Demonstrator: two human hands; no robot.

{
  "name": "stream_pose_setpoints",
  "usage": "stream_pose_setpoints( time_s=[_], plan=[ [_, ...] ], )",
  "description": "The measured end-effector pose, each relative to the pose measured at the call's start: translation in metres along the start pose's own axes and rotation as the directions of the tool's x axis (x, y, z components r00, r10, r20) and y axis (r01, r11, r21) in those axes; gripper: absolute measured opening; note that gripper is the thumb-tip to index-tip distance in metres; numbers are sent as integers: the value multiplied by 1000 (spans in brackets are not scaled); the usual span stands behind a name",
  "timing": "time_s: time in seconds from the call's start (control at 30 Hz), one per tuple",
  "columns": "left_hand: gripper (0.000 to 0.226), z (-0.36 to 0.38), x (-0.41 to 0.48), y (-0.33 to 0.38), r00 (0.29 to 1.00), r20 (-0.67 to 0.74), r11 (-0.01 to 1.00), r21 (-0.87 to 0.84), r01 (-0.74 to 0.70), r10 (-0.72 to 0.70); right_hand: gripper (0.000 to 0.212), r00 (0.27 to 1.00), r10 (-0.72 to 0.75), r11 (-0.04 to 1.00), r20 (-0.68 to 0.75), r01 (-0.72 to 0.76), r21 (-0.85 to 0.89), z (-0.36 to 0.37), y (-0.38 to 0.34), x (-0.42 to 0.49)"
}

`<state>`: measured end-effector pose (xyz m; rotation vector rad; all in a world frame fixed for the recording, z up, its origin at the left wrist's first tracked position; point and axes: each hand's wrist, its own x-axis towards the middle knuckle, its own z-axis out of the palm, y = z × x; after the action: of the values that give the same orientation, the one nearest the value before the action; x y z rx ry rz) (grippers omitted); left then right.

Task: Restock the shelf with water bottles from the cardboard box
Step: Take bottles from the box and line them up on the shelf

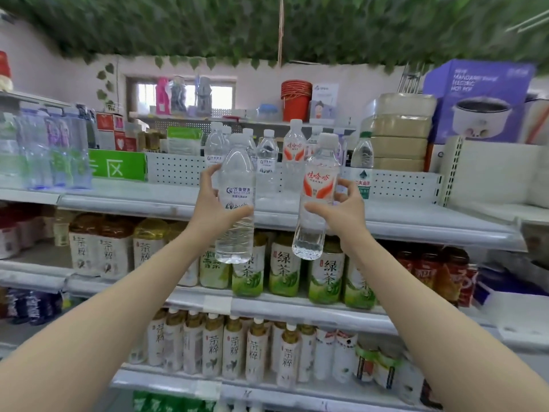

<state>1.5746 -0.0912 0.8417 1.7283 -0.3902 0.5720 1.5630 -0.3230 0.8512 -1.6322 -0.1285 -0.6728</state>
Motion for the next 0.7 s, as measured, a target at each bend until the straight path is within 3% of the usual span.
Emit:
stream_pose_setpoints(
  time_s=[0.7],
  plan=[
    [87,77,123,5,994,-29,992,57,-108,110,78,994,-102,992,47,97,86,0,8,157]
  ],
)
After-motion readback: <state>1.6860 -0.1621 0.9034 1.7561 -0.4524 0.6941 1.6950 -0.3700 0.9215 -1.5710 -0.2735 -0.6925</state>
